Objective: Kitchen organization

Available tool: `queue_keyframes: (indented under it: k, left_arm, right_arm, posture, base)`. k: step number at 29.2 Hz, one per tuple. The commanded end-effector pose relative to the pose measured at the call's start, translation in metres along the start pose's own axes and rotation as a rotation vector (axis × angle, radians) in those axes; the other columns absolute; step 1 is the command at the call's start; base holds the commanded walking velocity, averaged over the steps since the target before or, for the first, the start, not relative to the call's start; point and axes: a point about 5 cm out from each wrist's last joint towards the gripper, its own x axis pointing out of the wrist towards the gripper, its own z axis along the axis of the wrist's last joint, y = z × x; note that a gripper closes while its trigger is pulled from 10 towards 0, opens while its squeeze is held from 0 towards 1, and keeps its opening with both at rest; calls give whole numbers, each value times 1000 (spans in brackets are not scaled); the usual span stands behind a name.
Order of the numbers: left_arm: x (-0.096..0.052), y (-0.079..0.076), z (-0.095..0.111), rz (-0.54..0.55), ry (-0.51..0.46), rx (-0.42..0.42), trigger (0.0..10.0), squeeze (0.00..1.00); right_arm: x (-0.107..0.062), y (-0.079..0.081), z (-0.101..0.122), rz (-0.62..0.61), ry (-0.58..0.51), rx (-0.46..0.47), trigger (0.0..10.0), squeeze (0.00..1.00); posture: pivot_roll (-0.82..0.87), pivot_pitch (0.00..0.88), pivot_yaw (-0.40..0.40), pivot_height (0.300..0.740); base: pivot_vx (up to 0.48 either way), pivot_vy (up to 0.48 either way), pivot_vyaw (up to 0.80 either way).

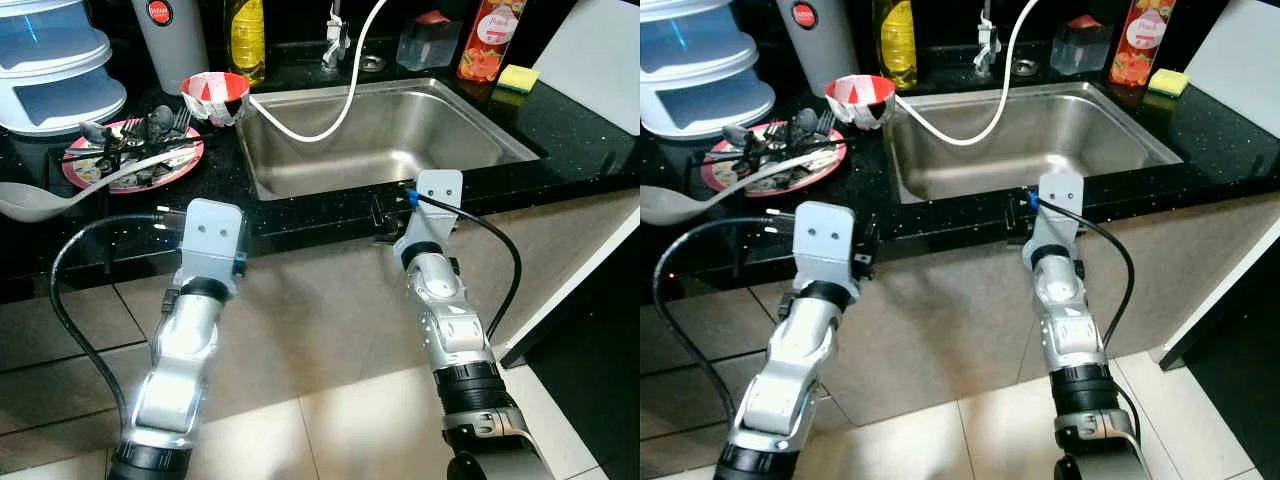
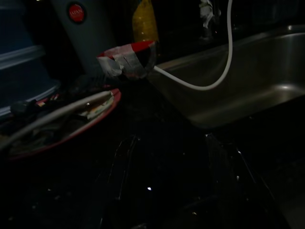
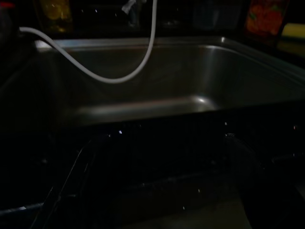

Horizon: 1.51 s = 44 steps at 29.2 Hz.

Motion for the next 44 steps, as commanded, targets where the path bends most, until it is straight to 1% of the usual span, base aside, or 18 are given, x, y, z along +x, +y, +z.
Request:
queue_keyframes:
  k: [1,5,8,11,17,20,26,28,31,32,33,34,35,37,38,41,43,44]
  left_arm:
    - [4,7,6,20,-31,29,10000,0]
    - [7,15,11,46,-47,32,10000,0]
    - [8,18,13,57,-53,28,10000,0]
    - [12,18,33,60,-120,5,10000,0]
    - [19,22,59,71,-207,-18,10000,0]
    - [20,26,65,79,-227,-18,10000,0]
    - [18,33,63,102,-213,-21,10000,0]
    - [16,36,62,114,-206,-22,10000,0]
    - [10,53,60,164,-185,0,10000,0]
    - [10,53,60,164,-185,0,10000,0]
    - [7,62,59,189,-175,12,10000,0]
    - [7,62,59,189,-175,12,10000,0]
    - [5,67,59,203,-170,20,10000,0]
    - [-1,84,57,250,-156,39,10000,0]
    - [0,87,57,261,-155,44,10000,0]
    - [1,87,58,263,-158,45,10000,0]
    - [3,84,60,255,-166,41,10000,0]
    - [5,80,62,241,-175,38,10000,0]
  right_arm:
    - [4,1,8,-1,-35,-9,10000,0]
    - [6,-1,13,-11,-62,-5,10000,0]
    - [6,-3,17,-22,-79,5,10000,0]
    - [10,-5,44,-31,-182,26,10000,0]
    - [12,-7,65,-46,-242,60,10000,0]
    - [11,-6,75,-38,-276,66,10000,0]
    - [10,-7,84,-38,-302,63,10000,0]
    - [11,-11,85,-52,-305,61,10000,0]
    - [14,-27,84,-90,-300,31,10000,0]
    - [14,-27,84,-90,-300,31,10000,0]
    - [14,-35,83,-104,-298,3,10000,0]
    - [14,-35,83,-104,-298,3,10000,0]
    - [14,-41,83,-113,-297,-16,10000,0]
    - [14,-65,80,-168,-273,-53,10000,0]
    - [15,-72,79,-188,-260,-45,10000,0]
    - [16,-74,79,-195,-252,-31,10000,0]
    - [16,-71,79,-188,-251,-18,10000,0]
    - [17,-64,80,-170,-253,-11,10000,0]
  posture:
    - [90,0,26,740]
    - [95,0,30,740]
    - [96,0,33,740]
    - [92,0,42,740]
    - [96,0,41,740]
    - [96,0,36,740]
    - [104,0,29,740]
    - [106,0,29,740]
    - [111,0,24,740]
    - [111,0,24,740]
    - [115,0,22,740]
    - [115,0,22,740]
    - [115,0,22,740]
    - [120,0,18,740]
    - [117,0,17,740]
    - [112,0,18,740]
    - [111,0,18,740]
    - [110,0,19,740]
  base:
    - [0,0,0]
    - [0,0,0]
    - [0,0,0]
    - [0,0,0]
    - [0,0,0]
    - [0,0,0]
    - [0,0,0]
    - [0,0,0]
    - [0,0,0]
    - [0,0,0]
    - [0,0,0]
    - [0,0,0]
    - [0,0,0]
    - [0,0,0]
    - [0,0,0]
    - [0,0,0]
    - [0,0,0]
    - [0,0,0]
